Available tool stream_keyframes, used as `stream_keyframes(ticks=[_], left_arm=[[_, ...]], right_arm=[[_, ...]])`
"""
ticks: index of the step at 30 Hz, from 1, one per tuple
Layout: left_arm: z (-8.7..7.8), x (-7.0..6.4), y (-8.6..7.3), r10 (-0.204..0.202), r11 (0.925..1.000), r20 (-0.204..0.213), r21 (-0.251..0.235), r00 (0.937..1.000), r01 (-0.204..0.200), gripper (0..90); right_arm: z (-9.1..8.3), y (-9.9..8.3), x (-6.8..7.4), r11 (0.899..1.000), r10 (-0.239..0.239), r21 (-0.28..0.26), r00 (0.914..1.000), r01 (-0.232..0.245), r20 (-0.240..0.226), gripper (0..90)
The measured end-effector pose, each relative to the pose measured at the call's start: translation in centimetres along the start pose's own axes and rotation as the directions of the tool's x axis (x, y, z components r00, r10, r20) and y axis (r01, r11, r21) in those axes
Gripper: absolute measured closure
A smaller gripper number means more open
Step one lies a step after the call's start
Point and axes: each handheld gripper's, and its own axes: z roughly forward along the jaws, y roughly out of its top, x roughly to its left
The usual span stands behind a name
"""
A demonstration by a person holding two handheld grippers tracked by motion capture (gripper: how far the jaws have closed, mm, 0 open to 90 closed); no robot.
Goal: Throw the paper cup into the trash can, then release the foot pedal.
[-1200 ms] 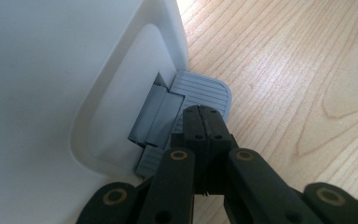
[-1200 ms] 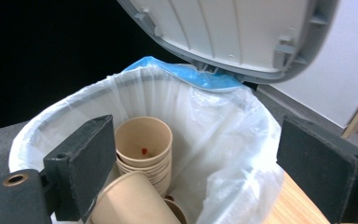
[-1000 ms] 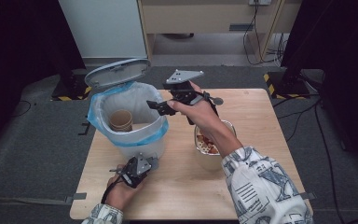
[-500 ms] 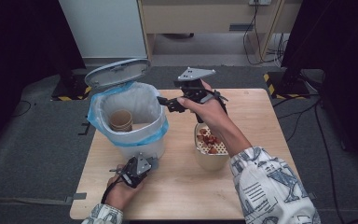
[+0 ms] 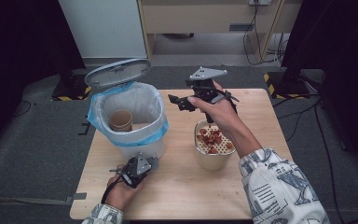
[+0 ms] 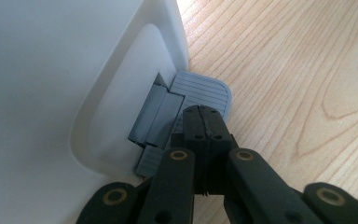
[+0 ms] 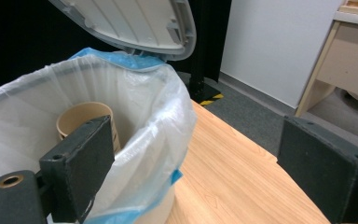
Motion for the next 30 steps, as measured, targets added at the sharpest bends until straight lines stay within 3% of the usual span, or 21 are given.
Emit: stream_keyframes(ticks=[20, 30], left_arm=[[0.0, 0.0, 0.0, 0.002, 1.0000, -0.002, 0.003, 1.0000, -0.002, 89.9], [0.0, 0.0, 0.0, -0.002, 1.0000, -0.002, -0.004, 1.0000, 0.002, 89.8]], right_arm=[[-2.0, -1.3, -2.0, 1.000, 0.017, 0.010, 0.9986, -0.018, 0.050, 10.5], [-4.1, -2.2, -3.8, 0.999, 0.030, 0.010, 0.9946, -0.031, 0.100, 10.0]])
